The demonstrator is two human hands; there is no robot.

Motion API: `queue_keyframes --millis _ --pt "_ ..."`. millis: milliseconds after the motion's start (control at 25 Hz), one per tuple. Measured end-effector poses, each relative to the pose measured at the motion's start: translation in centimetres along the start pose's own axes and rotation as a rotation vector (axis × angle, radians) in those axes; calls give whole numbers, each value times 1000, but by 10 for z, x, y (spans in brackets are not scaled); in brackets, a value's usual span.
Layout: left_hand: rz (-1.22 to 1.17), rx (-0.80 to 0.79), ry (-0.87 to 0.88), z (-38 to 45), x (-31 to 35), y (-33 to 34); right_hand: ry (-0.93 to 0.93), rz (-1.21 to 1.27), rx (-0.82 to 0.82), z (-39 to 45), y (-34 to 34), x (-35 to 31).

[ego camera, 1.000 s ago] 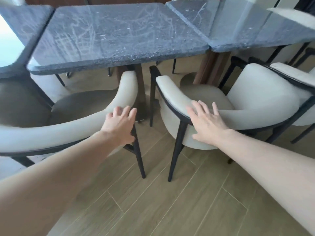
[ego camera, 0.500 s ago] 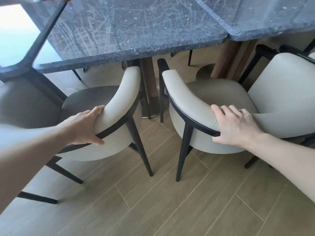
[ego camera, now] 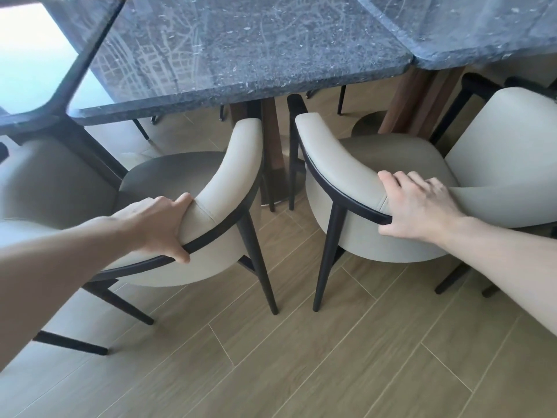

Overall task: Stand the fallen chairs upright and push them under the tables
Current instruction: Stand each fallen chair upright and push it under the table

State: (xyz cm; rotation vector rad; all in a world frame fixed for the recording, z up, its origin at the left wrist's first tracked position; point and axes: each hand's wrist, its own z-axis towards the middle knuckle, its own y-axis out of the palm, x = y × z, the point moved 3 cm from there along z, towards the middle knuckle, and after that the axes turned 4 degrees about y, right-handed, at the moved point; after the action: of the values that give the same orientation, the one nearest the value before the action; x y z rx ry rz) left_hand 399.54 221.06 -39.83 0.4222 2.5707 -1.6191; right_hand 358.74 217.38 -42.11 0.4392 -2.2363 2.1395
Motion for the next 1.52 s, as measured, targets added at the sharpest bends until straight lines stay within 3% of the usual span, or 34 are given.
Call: queue_keyframes --millis 440,600,720,920,1080,1240,1520 --pt "-51 -10 -24 3 22 -2 20 -25 -13 8 0 2" --pt "-88 -14 -82 0 26 4 176 -10 -99 4 -5 -13" --pt "-243 65 -83 -11 26 6 309 24 -150 -2 -20 -52" --pt "-616 297 -128 -54 -7 -3 15 297 -23 -3 -88 -168" --pt "-988 529 -164 -111 -47 -17 -107 467 53 -13 -162 -255" --pt "-1385 712 -202 -181 -81 -24 -138 922 -42 -44 -225 -321" --pt "-1705 967 -365 -326 -162 -27 -130 1466 -139 -116 -320 -434"
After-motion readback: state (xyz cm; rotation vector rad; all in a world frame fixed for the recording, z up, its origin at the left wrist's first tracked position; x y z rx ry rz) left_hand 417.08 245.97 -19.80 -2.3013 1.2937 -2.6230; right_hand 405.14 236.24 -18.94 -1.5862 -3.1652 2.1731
